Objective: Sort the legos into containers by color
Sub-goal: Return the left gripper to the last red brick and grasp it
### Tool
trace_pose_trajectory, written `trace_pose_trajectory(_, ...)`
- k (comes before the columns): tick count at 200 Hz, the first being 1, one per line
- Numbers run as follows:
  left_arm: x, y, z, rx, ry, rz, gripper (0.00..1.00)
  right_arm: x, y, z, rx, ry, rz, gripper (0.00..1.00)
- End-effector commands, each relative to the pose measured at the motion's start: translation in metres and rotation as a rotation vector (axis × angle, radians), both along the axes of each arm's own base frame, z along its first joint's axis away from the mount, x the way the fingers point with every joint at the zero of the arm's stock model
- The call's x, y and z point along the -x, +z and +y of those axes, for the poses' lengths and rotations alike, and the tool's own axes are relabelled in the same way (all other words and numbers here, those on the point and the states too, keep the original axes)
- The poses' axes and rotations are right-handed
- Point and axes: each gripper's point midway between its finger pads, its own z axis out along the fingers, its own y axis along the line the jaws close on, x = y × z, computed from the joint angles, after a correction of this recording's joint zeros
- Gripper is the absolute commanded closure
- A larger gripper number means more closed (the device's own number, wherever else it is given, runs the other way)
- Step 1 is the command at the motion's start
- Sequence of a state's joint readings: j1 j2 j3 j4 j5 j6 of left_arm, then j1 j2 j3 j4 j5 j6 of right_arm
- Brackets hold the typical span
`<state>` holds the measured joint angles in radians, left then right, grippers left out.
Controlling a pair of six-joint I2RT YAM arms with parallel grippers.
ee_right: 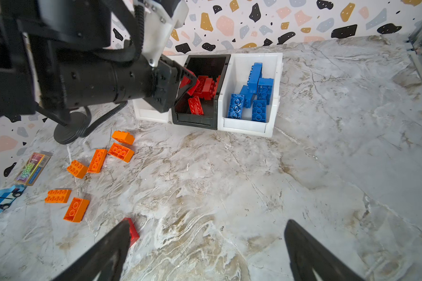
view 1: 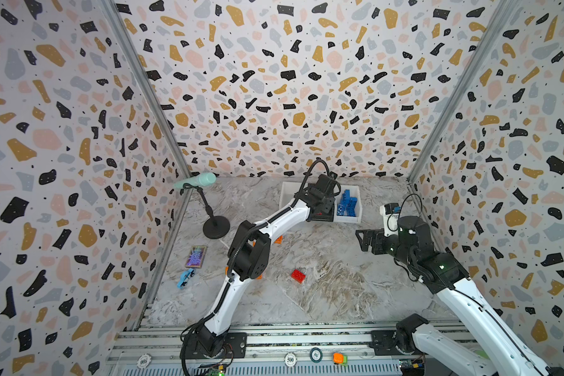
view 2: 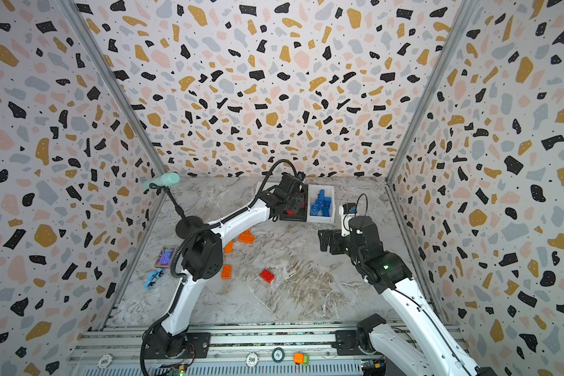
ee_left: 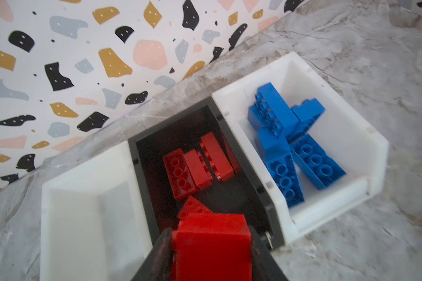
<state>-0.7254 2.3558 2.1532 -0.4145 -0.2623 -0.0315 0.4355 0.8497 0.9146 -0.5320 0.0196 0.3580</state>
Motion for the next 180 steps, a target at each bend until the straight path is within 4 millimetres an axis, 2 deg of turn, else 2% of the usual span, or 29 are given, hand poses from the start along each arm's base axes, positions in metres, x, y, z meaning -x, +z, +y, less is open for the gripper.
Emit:
trace_pose_trajectory(1,-0.015,-0.013,0.006,-0.067,-0.006,0.002,0.57,-0.004,0.006,-0.003,0.009,-0.021,0.0,0.01)
trace_pose_trajectory(20,-0.031,-0.009,0.005,-0.021,0.001,-0.02,0.43,-0.006,0.007,-0.003,0.01,-0.021,-0.003,0.01)
trace_pose_trajectory(30,-0.034,-0.001,0.004,0.006,0.0,-0.036,0.32,-0.006,0.008,-0.003,0.012,-0.024,-0.003,0.01)
trace_pose_trajectory(46,-0.032,0.019,0.0,0.063,-0.02,-0.064,0.31,-0.006,0.007,-0.004,0.016,-0.024,-0.001,0.01)
trace_pose_trajectory(62,-0.02,0.051,-0.003,0.154,-0.043,-0.1,0.3,-0.004,0.006,-0.003,0.01,-0.02,0.003,0.01)
trace_pose_trajectory(86,0.008,0.106,0.007,0.293,-0.042,-0.148,0.3,-0.001,0.003,-0.001,-0.003,-0.008,0.011,0.01)
trace_pose_trajectory(102,0.035,0.12,0.017,0.318,-0.047,-0.131,0.24,0.002,0.0,0.002,-0.018,0.009,0.016,0.01)
trace_pose_trajectory(119,0.073,0.104,0.036,0.24,-0.018,-0.074,0.17,0.005,-0.002,0.004,-0.034,0.023,0.022,0.01)
trace_pose_trajectory(166,0.212,0.021,0.098,0.131,-0.018,0.091,0.11,0.011,0.0,0.013,-0.071,0.072,0.023,0.01)
trace_pose_trajectory(180,0.246,0.002,0.113,0.141,-0.035,0.123,0.1,0.013,0.002,0.015,-0.078,0.086,0.024,0.01)
